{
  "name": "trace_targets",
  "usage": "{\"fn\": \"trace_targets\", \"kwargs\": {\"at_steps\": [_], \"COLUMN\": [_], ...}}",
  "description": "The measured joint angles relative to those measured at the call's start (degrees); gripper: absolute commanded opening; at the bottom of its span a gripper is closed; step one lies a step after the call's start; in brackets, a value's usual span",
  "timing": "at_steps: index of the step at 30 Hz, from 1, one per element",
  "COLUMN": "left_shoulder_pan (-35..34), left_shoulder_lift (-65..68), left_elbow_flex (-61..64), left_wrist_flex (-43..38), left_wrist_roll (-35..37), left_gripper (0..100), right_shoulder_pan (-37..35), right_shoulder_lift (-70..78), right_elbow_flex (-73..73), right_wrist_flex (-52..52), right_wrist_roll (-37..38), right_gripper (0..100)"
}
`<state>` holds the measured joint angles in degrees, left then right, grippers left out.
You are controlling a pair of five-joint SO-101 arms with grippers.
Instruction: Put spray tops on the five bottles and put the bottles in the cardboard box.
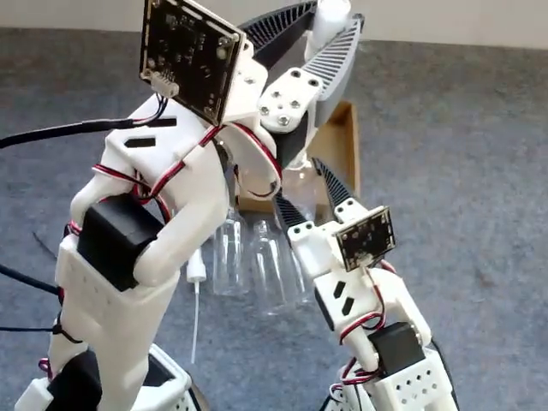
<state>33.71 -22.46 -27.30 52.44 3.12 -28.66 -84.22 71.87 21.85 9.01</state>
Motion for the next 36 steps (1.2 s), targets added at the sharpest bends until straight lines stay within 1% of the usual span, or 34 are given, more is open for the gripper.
{"fn": "trace_targets", "kwargs": {"at_steps": [11, 18, 27, 30, 36], "left_shoulder_pan": [0.0, 0.0, 0.0, 0.09, -1.23], "left_shoulder_lift": [0.18, 4.31, 5.01, 5.01, 3.6], "left_elbow_flex": [0.79, 1.49, 1.76, 2.11, 5.36], "left_wrist_flex": [0.09, 0.09, 0.09, 3.78, 16.7], "left_wrist_roll": [0.0, 0.0, 0.0, 0.0, 0.0], "left_gripper": [0, 0, 1, 1, 1], "right_shoulder_pan": [0.0, 0.0, 0.0, 0.0, -0.09], "right_shoulder_lift": [0.0, 0.0, 0.0, 0.0, 0.0], "right_elbow_flex": [0.0, 0.0, 0.0, 0.0, 0.0], "right_wrist_flex": [0.0, 0.0, 0.0, 0.0, 0.0], "right_wrist_roll": [0.0, 0.0, 0.0, 0.0, 0.0], "right_gripper": [0.4, 0.4, 0.4, 0.4, 0.4]}}
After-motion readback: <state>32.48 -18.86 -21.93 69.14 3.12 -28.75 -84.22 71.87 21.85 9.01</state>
